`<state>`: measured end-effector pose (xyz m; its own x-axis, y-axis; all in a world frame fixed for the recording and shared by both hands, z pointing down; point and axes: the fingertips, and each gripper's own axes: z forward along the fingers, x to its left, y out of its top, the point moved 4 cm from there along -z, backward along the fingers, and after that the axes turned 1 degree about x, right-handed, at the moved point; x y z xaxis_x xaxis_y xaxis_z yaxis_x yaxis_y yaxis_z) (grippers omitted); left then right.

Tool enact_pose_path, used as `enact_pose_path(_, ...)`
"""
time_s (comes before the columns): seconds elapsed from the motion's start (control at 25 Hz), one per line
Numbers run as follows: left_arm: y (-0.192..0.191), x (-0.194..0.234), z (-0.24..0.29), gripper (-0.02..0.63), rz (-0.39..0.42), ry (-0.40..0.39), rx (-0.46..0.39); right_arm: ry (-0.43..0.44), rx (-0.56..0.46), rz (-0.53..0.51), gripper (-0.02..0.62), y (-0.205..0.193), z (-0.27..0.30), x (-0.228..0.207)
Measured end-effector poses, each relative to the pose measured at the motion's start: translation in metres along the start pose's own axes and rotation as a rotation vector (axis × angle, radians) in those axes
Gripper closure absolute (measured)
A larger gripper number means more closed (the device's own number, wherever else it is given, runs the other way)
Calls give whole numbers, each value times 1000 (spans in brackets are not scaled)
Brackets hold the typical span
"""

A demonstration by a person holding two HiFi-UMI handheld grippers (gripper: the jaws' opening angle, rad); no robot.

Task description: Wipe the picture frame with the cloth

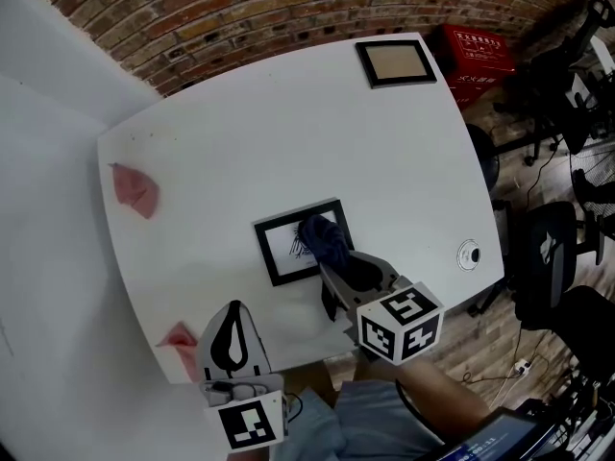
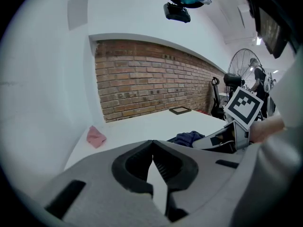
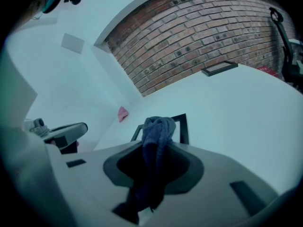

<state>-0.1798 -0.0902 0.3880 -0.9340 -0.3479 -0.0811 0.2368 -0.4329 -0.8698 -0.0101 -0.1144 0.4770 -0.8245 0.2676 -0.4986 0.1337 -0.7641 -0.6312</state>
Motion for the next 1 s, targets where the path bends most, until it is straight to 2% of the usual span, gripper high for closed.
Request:
enact_pose_path(0.24,4,-11,2,597,0,-8,20,-16,-17,19,488,1,-10,-11)
enact_pose_path(0.6,33,-38,-5,597,22,-14,-50,-8,-85,3,488,21,-46,-17)
enact_pose_path(0.84,52,-40,-27,597,9,14,-102,20,-129,-46,488,44,-67,2)
enact_pose_path(1.0,56,-32,-42,597,5,47,-124,68,-138,-76,486,54,-67,23)
